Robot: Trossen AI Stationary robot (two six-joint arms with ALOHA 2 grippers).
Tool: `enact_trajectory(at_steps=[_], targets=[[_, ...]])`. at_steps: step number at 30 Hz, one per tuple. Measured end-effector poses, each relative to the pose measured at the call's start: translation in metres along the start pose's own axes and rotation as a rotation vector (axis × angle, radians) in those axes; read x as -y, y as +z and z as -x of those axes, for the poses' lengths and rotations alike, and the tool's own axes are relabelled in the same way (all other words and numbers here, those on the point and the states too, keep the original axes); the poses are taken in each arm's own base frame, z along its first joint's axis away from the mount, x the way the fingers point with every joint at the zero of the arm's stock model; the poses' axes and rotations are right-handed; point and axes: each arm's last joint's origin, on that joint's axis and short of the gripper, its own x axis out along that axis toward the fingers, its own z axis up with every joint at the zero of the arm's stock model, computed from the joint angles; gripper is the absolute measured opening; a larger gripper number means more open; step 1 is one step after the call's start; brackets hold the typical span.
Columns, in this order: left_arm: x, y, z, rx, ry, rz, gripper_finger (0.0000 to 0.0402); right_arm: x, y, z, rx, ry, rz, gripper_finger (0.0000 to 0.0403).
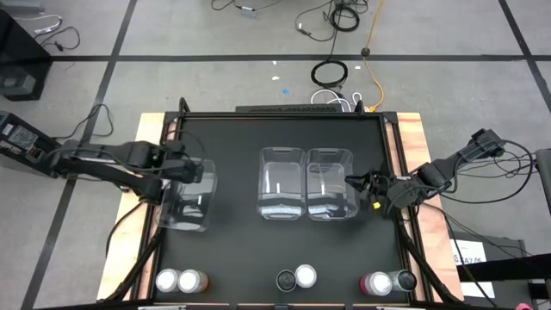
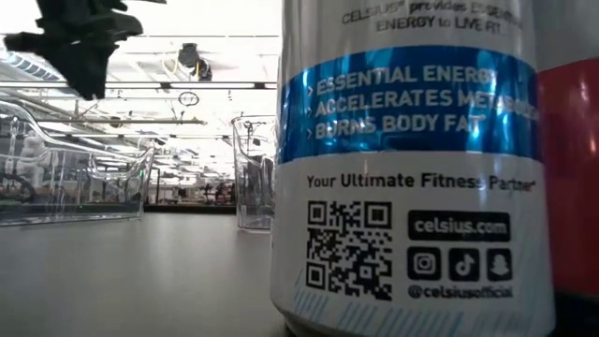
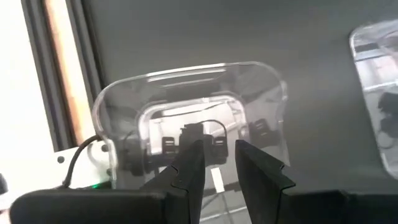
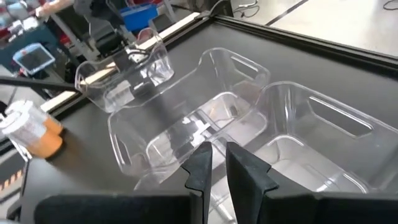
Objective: Sort soda cans
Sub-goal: Move the left transparent bin to the middle left of the table
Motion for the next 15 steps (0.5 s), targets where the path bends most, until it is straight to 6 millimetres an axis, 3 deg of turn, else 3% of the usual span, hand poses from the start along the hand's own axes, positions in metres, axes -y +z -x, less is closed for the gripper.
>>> enact_trajectory(at_steps=[6, 15], targets=[[-0.020, -0.003, -0.004, 0.022, -0.096, -0.057, 0.0101, 0.000, 0.000, -0.003, 0.001, -0.017, -0.059, 0.0038], [-0.008, 0.009, -0.009, 0.029, -0.180, -0.233, 0.0101, -0.004, -0.003, -0.010, 0.000, -0.035, -0.127, 0.0038]])
